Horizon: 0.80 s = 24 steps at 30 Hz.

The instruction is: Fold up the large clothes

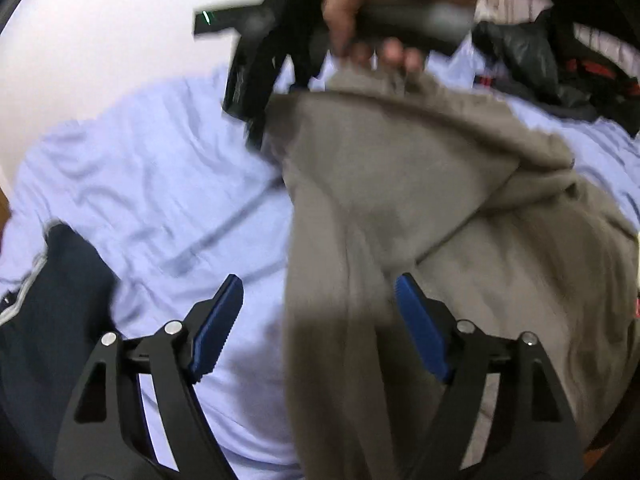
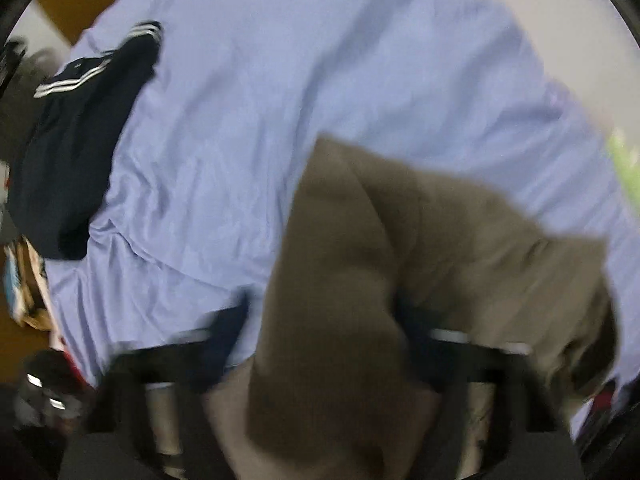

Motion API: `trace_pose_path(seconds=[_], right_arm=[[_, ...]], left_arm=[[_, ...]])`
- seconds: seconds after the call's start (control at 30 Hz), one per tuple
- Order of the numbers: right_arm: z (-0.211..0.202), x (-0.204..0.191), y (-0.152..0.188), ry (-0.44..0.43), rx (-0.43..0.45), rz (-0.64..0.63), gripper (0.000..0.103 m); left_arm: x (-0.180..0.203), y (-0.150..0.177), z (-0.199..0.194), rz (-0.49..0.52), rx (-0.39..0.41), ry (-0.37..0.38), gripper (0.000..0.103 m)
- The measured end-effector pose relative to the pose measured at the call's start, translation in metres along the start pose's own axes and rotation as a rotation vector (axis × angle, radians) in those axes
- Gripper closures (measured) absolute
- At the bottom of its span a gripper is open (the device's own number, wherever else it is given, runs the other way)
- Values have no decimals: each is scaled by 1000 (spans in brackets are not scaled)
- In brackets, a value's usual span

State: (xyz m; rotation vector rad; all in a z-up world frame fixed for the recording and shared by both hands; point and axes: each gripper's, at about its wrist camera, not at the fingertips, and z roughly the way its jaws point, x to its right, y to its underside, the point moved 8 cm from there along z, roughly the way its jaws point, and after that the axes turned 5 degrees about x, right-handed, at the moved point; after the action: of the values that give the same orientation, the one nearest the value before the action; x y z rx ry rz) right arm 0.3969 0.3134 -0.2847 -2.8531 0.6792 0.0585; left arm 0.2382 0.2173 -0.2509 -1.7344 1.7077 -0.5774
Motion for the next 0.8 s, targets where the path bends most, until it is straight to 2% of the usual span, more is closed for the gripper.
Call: trace_pose_path(seconds=[0.1,0.17,0.23,0.27,0.4,0.5,0.63,0.7,0.77,0.8], right_arm=[[-5,4,1,-55,37,56,88],[-19,11,0,-93,87,102,90],[-33,16,-1,-139,122,144,91],[-39,18,0,-160,137,159,91],[-47,31,-5,-224,205,255,91],[-33,52,-2,-196,226,341,92],[30,80,29,-110,130,475,91],[48,80,42,-105,111,484,86],[43,75,43,-81,142,436,82],[37,73,41,-64,143,411,72]], left_arm=[[6,17,19,5,-75,11,26],[11,32,29,-13,-138,51,27],[13,43,36,-44,-187,84,41],[11,48,39,-77,-206,102,52],[0,60,43,-162,-255,116,70],[-11,72,48,-232,-296,122,72],[-12,80,50,-230,-317,116,72],[-13,83,49,-242,-321,124,72],[-14,87,47,-237,-320,126,72],[-15,88,47,-241,-319,130,72]])
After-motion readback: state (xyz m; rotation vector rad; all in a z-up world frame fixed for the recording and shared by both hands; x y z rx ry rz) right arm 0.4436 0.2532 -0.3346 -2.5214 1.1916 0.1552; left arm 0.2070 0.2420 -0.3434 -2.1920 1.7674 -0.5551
